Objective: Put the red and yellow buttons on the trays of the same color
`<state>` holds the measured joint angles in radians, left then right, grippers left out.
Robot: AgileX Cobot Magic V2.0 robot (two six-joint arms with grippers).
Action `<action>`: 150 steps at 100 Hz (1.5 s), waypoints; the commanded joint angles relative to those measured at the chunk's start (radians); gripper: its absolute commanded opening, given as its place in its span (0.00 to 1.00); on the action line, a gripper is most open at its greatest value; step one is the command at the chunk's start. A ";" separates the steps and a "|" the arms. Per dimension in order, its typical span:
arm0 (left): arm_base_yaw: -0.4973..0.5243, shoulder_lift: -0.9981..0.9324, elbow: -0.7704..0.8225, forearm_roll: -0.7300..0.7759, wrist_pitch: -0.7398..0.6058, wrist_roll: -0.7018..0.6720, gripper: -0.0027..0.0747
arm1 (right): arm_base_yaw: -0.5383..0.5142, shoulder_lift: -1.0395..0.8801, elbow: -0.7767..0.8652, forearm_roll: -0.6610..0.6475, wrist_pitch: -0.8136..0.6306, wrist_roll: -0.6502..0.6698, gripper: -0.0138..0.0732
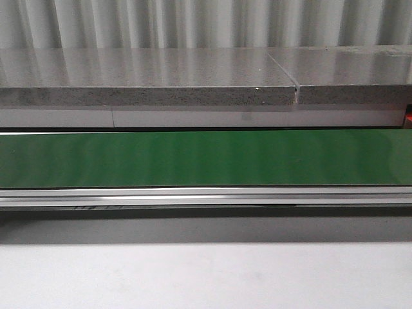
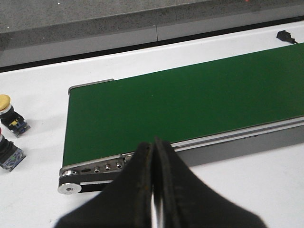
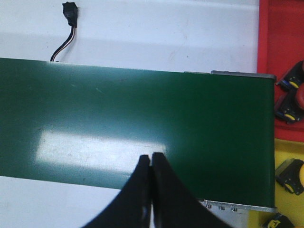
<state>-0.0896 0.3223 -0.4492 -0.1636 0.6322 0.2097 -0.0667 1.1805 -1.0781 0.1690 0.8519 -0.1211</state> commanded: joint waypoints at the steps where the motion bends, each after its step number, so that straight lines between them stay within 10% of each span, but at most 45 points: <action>1: -0.004 0.011 -0.025 -0.015 -0.071 0.001 0.01 | -0.001 -0.086 0.032 0.011 -0.090 -0.024 0.08; 86: -0.004 0.011 -0.025 -0.023 -0.113 0.001 0.01 | -0.001 -0.853 0.501 0.020 -0.129 -0.086 0.08; 150: 0.049 0.423 -0.343 -0.004 -0.106 -0.047 0.01 | -0.001 -0.886 0.504 0.020 -0.080 -0.086 0.08</action>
<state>-0.0673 0.6593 -0.7059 -0.1647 0.5697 0.1759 -0.0667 0.2877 -0.5513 0.1769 0.8352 -0.1968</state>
